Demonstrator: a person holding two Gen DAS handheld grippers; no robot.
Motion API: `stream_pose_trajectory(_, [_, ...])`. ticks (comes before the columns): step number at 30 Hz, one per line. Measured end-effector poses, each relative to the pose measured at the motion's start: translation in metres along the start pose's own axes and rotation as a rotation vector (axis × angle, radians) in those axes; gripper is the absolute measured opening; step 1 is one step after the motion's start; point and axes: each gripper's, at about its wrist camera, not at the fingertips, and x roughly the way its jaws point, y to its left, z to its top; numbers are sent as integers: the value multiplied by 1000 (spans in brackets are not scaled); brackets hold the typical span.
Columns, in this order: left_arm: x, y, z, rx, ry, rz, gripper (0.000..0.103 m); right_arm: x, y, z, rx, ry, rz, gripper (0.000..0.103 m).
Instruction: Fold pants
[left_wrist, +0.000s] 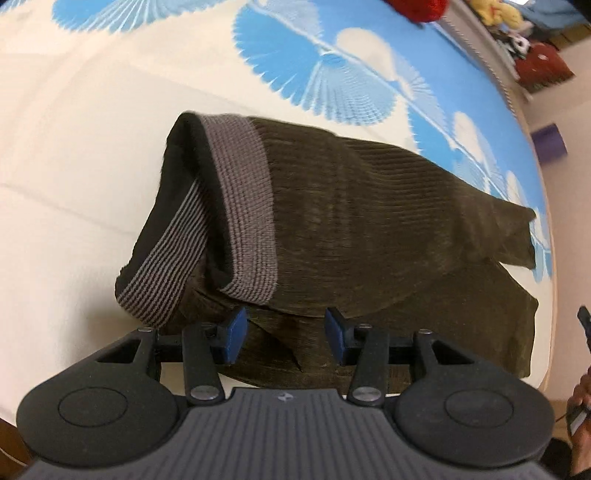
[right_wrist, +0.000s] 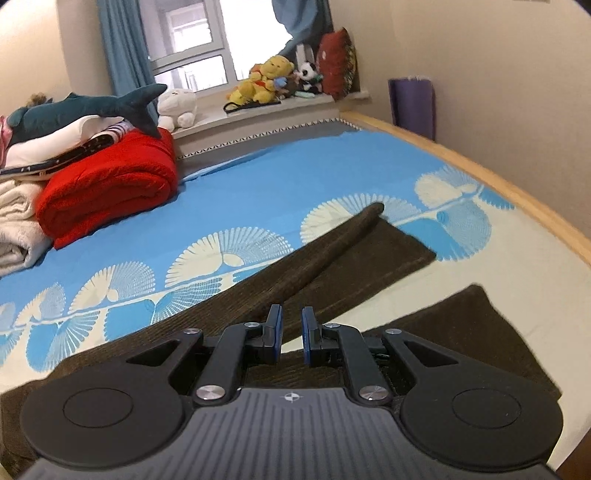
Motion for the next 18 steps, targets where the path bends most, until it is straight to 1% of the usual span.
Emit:
stream_pose_trajectory(1, [1,3,2,-8,-1,1,51,2,0,0,5,5,-2,11])
stream_pose_trajectory(2, [3,5,4,-12,-1,-6,54,4,0,1,11,8,-2,11])
stream_pose_trajectory(4, [10,7,9,-41,13,-3,55,11,-2,3,38,15,4,11])
stream_pose_trajectory(7, [17,5,14,-54,29,25,60,23,-7,7,103,37,11,11])
stream_pose_trajectory(12, [19,6,19,-112,19,38,60,51,-21,19,225,42,28,12])
stream_pose_trajectory(15, [17,9,21,-154,9,48,60,80,-33,25,332,50,52,12])
stream_pose_trajectory(18, [16,10,22,-176,1,76,57,121,-43,27,417,84,97,12])
